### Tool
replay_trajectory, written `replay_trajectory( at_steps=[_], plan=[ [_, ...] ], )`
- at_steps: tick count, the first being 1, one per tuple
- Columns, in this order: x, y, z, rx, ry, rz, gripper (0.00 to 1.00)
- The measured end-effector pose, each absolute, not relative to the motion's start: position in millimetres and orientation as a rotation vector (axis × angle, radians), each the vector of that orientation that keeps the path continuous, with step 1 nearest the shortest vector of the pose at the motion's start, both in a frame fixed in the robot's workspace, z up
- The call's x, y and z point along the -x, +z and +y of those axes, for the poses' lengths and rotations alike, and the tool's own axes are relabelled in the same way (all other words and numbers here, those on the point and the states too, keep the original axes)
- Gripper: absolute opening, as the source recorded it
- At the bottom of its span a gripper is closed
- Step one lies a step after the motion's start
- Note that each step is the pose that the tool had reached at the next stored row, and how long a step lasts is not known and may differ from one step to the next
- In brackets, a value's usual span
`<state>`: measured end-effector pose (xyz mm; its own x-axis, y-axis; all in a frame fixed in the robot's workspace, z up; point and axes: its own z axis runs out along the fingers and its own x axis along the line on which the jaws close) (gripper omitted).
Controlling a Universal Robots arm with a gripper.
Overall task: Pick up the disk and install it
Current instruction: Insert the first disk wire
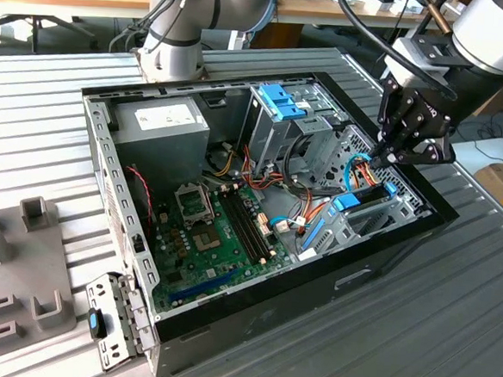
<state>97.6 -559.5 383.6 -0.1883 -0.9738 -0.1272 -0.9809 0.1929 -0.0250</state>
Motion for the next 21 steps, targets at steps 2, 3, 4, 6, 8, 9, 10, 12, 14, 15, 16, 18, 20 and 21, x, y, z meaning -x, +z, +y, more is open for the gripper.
replay_trajectory(
  at_steps=[2, 3, 4, 6, 8, 9, 10, 12, 14, 15, 16, 18, 20, 21],
  plan=[
    [-97.5, 383.5, -559.5, 1.924, 0.094, 2.335, 0.24],
    [-97.5, 383.6, -559.5, 1.926, 0.093, 2.334, 0.24],
    [-97.1, 383.6, -559.5, 1.929, 0.093, 2.331, 0.24],
    [-93.9, 383.6, -559.4, 1.930, 0.090, 2.327, 0.24],
    [-93.4, 384.1, -559.6, 1.929, 0.089, 2.326, 0.24],
    [-93.4, 384.8, -559.5, 1.930, 0.090, 2.324, 0.24],
    [-93.3, 386.0, -559.5, 1.932, 0.091, 2.323, 0.24],
    [-93.4, 387.5, -559.5, 1.935, 0.091, 2.319, 0.24],
    [-92.9, 387.4, -559.5, 1.937, 0.091, 2.310, 0.24],
    [-93.0, 387.3, -559.5, 1.937, 0.093, 2.304, 0.24],
    [-92.7, 387.3, -559.5, 1.939, 0.092, 2.294, 0.24],
    [-91.8, 387.3, -559.5, 1.939, 0.088, 2.290, 0.24],
    [-91.8, 387.3, -559.7, 1.946, 0.075, 2.271, 0.24],
    [-91.9, 387.3, -559.7, 1.957, 0.070, 2.255, 0.24]
  ],
)
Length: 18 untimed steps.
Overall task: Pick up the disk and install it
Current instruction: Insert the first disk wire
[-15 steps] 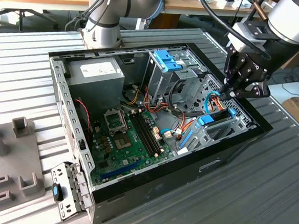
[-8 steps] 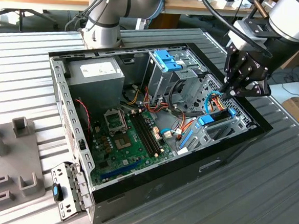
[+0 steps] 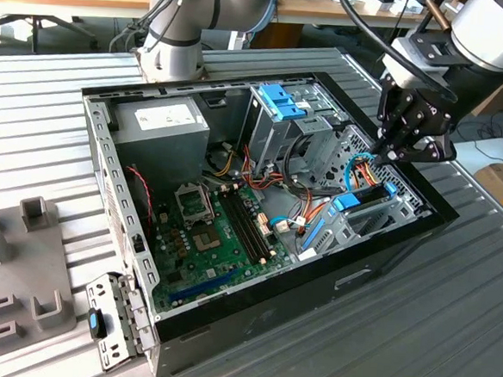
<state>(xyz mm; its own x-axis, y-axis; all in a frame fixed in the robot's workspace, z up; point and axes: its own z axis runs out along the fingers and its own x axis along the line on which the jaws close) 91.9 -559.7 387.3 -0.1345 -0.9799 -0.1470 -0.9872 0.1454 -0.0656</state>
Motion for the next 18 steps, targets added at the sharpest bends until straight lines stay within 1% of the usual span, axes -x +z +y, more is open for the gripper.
replay_trajectory(
  at_steps=[10, 11, 13, 18],
  plan=[
    [-91.7, 387.3, -559.9, 1.981, 0.067, 2.234, 0.24],
    [-91.7, 387.3, -559.9, 1.981, 0.067, 2.234, 0.22],
    [-91.7, 387.3, -559.9, 1.982, 0.066, 2.235, 0.11],
    [-91.7, 387.3, -559.9, 1.982, 0.065, 2.235, 0.11]
  ],
)
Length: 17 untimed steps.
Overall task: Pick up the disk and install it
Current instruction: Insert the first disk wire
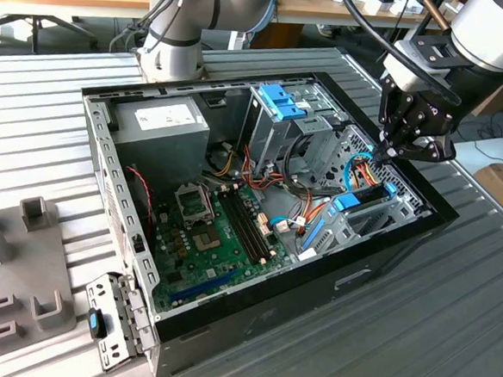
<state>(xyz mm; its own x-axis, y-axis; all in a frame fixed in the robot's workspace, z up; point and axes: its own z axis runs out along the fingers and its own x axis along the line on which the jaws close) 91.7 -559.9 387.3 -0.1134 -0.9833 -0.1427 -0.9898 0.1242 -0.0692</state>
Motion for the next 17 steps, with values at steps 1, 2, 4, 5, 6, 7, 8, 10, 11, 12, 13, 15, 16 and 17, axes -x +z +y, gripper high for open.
replay_trajectory(
  at_steps=[1, 2, 4, 5, 6, 7, 8, 10, 11, 12, 13, 15, 16, 17],
  plan=[
    [-91.7, 387.3, -559.9, 1.982, 0.064, 2.235, 0.11],
    [-91.7, 387.3, -559.9, 1.983, 0.064, 2.236, 0.11],
    [-91.7, 387.3, -559.9, 1.983, 0.063, 2.236, 0.11],
    [-91.7, 387.3, -559.9, 1.983, 0.063, 2.236, 0.11],
    [-91.7, 387.3, -559.9, 1.983, 0.063, 2.236, 0.11],
    [-91.7, 387.3, -559.9, 1.983, 0.063, 2.236, 0.11],
    [-91.7, 387.3, -559.9, 1.983, 0.062, 2.236, 0.11],
    [-91.7, 387.3, -559.9, 1.984, 0.061, 2.237, 0.11],
    [-91.4, 387.4, -559.9, 1.983, 0.060, 2.236, 0.11],
    [-91.2, 387.4, -559.8, 1.974, 0.053, 2.223, 0.11],
    [-91.0, 387.4, -559.8, 1.966, 0.041, 2.211, 0.11],
    [-90.9, 387.3, -559.8, 1.959, 0.027, 2.194, 0.11],
    [-90.7, 387.3, -559.8, 1.956, 0.020, 2.186, 0.11],
    [-90.1, 387.3, -560.0, 1.953, 0.017, 2.182, 0.11]
  ],
)
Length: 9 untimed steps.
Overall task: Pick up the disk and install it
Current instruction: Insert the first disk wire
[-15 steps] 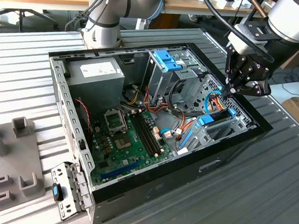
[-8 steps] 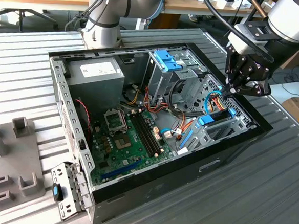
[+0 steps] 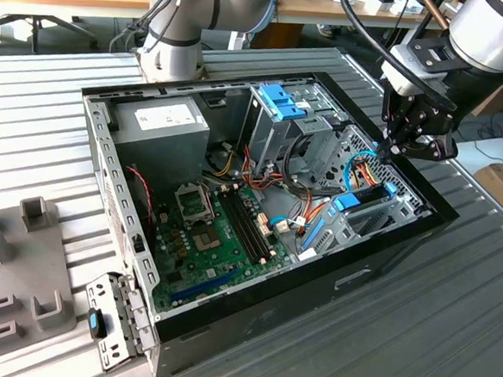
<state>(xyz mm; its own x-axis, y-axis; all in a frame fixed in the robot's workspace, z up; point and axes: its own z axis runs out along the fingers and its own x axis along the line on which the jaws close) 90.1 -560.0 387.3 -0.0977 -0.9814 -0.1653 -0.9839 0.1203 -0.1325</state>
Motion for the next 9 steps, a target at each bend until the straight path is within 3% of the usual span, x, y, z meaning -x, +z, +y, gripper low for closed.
replay_trajectory(
  at_steps=[9],
  plan=[
    [-75, 387, -578, 1.940, 0.013, 2.166, 0.11]
  ],
)
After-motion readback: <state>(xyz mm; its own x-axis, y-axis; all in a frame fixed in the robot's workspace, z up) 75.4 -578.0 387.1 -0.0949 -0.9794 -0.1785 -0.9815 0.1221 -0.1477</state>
